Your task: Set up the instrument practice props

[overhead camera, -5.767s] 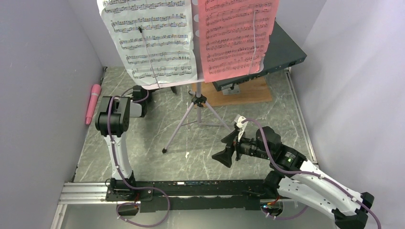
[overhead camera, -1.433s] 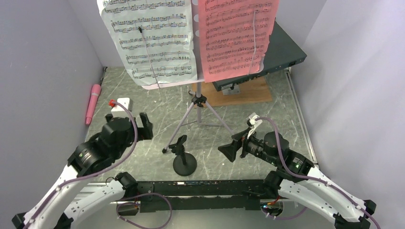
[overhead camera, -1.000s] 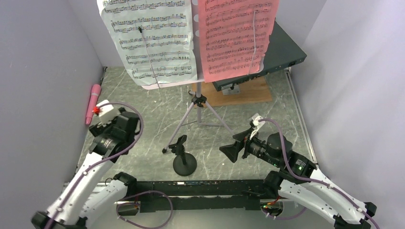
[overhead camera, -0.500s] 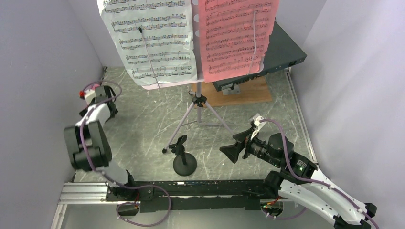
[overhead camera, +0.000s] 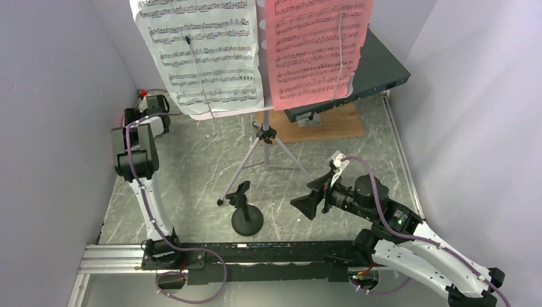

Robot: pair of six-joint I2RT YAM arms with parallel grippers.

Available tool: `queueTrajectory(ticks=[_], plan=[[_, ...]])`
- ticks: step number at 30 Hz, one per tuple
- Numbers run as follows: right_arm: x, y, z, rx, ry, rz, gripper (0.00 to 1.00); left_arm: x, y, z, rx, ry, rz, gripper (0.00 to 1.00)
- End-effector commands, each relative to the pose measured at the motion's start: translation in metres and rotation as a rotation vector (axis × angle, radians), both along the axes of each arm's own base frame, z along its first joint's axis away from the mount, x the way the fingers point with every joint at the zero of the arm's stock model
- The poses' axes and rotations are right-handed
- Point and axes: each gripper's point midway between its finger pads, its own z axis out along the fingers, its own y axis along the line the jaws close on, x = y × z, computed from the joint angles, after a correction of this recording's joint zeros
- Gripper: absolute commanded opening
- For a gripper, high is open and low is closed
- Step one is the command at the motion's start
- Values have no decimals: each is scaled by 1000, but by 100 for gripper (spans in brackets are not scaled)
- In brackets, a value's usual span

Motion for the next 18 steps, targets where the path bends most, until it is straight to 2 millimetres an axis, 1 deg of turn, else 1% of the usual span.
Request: queueTrajectory(ticks=[1, 4, 6, 9, 11, 13, 15, 18], plan=[[-1, 3, 29, 46, -40, 20, 99, 32, 8, -28, 81, 136, -150, 100], [-1, 5, 33, 31, -39, 32, 99, 35, 21, -43, 82, 156, -139, 99], [-1, 6, 34, 13, -39, 42, 99, 40, 26, -55, 65, 200, -147, 97], [1, 7, 36, 1, -54, 45, 99, 50, 28, -67, 44, 239, -140, 94], [3, 8, 36, -4, -60, 41, 99, 48, 29, -80, 39, 272, -132, 90], [4, 8, 37, -3, -63, 35, 99, 49, 30, -85, 42, 294, -144, 86], [5, 7, 39, 4, -65, 31, 99, 48, 33, -84, 68, 302, -146, 83], [3, 7, 40, 16, -73, 35, 99, 45, 35, -86, 45, 293, -144, 72]])
